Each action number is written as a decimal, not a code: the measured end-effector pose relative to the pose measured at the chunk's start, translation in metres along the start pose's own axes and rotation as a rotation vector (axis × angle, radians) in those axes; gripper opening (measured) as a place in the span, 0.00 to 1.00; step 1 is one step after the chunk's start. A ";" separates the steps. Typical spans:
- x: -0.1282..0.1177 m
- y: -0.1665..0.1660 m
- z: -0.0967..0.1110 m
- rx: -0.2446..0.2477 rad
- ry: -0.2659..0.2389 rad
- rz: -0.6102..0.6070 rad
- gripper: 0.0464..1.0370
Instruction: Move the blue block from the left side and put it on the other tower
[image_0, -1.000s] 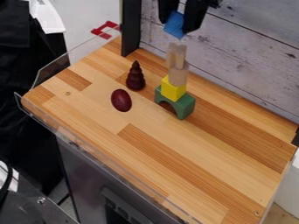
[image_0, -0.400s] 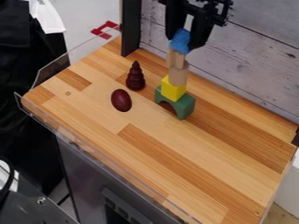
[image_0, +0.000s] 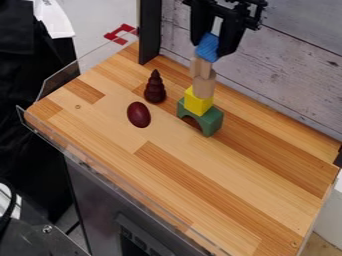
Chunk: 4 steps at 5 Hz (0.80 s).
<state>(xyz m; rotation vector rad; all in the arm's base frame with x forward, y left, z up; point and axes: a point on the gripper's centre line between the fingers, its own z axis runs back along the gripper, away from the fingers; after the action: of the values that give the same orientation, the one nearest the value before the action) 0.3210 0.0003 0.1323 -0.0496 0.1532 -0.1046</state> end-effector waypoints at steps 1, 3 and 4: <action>0.000 0.002 0.000 -0.001 0.000 0.003 0.51; 0.001 0.011 -0.002 -0.014 -0.008 0.020 0.56; 0.001 0.013 -0.007 -0.030 0.012 0.025 0.86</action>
<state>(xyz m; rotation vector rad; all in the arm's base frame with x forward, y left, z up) 0.3223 0.0130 0.1243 -0.0769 0.1673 -0.0778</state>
